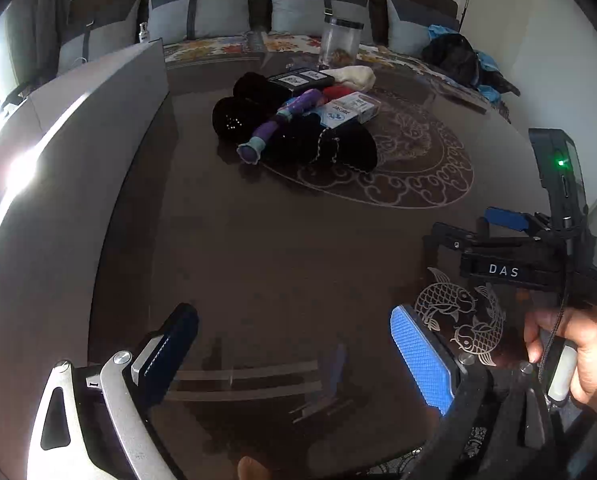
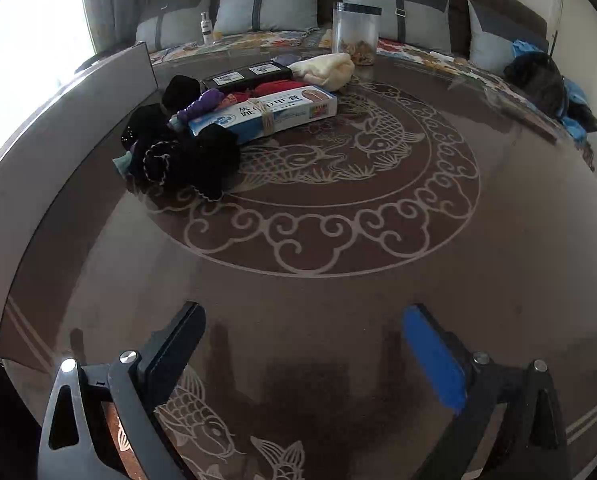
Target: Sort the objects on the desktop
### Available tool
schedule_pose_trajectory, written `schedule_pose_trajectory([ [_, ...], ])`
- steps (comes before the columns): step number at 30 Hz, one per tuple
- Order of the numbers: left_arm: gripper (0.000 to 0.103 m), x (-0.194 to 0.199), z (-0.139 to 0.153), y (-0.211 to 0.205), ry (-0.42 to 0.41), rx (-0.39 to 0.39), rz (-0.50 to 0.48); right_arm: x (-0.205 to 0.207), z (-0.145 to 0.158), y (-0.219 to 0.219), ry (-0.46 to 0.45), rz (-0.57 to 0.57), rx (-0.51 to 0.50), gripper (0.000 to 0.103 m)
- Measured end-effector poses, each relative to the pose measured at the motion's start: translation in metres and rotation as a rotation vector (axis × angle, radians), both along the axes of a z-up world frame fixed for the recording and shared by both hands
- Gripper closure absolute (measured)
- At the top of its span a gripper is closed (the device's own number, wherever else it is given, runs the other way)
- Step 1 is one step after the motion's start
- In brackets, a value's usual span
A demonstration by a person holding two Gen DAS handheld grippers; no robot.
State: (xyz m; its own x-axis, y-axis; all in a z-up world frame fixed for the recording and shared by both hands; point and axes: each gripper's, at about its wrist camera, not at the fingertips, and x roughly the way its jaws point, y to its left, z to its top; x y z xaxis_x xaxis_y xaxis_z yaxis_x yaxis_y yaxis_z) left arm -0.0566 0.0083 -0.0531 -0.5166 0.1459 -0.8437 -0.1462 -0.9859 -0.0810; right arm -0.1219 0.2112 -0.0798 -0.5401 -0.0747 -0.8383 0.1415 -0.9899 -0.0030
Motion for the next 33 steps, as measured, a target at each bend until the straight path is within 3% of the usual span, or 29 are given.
schedule_pose_trajectory([
  [2, 0.006, -0.019, -0.016, 0.002, -0.020, -0.003, 0.031, -0.004, -0.003, 0.005, 0.013, -0.017, 0.006, 0.001],
  [6, 0.006, -0.058, -0.019, 0.006, 0.015, -0.017, 0.085, -0.030, -0.003, 0.005, 0.036, -0.040, 0.007, 0.000],
  [9, 0.001, -0.087, -0.022, 0.014, 0.033, -0.088, 0.110, -0.051, -0.004, 0.005, 0.040, -0.082, 0.010, 0.000],
  [11, 0.000, -0.096, -0.025, 0.017, 0.056, -0.074, 0.096, -0.058, -0.005, 0.005, 0.042, -0.096, 0.012, 0.000],
  [33, 0.000, -0.097, -0.025, 0.017, 0.061, -0.074, 0.097, -0.059, -0.005, 0.004, 0.043, -0.101, 0.010, 0.000],
])
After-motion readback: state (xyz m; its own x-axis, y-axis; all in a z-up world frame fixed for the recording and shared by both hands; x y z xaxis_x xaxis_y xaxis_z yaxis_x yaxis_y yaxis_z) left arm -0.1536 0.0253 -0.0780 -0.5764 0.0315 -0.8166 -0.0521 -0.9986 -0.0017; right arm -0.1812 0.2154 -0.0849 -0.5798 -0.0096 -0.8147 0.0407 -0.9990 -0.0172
